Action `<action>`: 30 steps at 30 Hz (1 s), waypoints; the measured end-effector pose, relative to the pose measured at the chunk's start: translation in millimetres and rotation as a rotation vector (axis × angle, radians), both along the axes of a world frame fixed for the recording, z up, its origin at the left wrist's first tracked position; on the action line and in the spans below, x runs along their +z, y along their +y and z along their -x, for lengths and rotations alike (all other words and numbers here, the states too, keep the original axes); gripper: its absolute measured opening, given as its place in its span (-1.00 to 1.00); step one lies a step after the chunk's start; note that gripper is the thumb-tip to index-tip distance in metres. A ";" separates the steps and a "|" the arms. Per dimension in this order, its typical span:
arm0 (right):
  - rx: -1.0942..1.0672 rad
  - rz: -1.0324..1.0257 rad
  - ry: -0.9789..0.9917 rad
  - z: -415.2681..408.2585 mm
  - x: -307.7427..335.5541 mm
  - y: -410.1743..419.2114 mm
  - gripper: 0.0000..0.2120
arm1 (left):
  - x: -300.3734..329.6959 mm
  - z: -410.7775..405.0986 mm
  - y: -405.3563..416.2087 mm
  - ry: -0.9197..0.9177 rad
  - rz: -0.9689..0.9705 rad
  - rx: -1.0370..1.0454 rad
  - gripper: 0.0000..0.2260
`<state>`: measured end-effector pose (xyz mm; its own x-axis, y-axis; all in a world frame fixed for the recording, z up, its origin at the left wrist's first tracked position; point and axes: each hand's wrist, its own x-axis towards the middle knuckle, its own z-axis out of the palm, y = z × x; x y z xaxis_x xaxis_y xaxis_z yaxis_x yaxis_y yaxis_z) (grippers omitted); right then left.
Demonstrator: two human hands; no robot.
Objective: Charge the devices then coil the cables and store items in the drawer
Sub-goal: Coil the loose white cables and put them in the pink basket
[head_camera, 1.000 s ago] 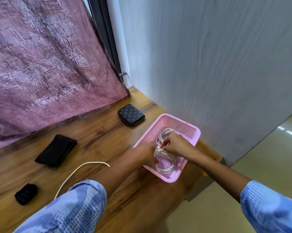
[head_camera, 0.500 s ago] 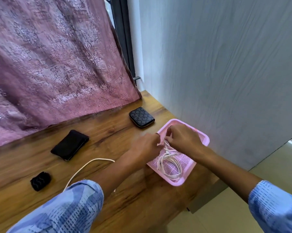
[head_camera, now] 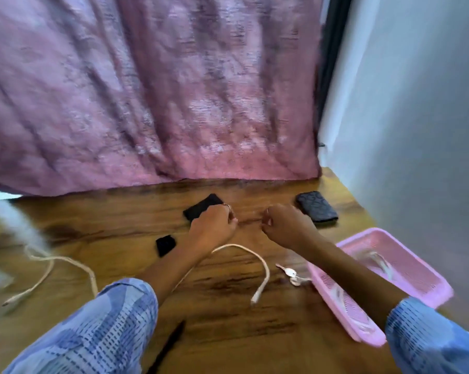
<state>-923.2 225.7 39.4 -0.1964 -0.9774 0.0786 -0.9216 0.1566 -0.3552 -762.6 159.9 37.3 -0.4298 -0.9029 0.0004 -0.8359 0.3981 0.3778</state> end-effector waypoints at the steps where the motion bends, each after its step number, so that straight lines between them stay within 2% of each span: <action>1: 0.040 -0.013 0.001 -11.2 -0.8 -6.7 -0.87 | -2.1 -17.8 -4.9 0.001 -0.009 0.034 -0.79; 4: 0.122 -0.039 -0.016 -53.0 -1.7 -27.3 -0.92 | -9.8 -75.5 -19.4 0.000 -0.004 0.148 -0.79; 14: 0.465 -0.161 -0.001 -246.5 4.9 -89.4 -0.84 | -20.5 -281.1 -50.8 0.035 -0.028 0.492 -0.78; 17: 0.666 -0.151 -0.001 -314.8 -2.1 -99.7 -0.80 | -25.9 -343.8 -48.3 0.058 -0.019 0.542 -0.81; 21: 0.825 -0.082 0.040 -375.0 -18.2 -108.1 -0.83 | -36.5 -393.1 -33.7 0.110 -0.042 0.558 -0.82; 24: 0.868 0.036 0.142 -402.1 -37.1 -112.8 -0.65 | -46.9 -417.8 -26.2 0.120 -0.070 0.507 -0.83; 26: 0.869 -0.003 0.215 -419.0 -49.1 -119.4 -0.59 | -51.6 -432.3 -22.1 0.113 -0.098 0.476 -0.83; 30: 0.796 -0.072 0.349 -433.1 -65.6 -129.3 -0.73 | -56.0 -444.6 -18.0 0.078 -0.168 0.438 -0.77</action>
<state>-490.1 96.4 -26.3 0.5710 -0.8187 -0.0603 -0.8209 -0.5691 -0.0464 -318.0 141.9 -18.6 -0.0129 -0.9894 -0.1446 -0.8782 -0.0580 0.4748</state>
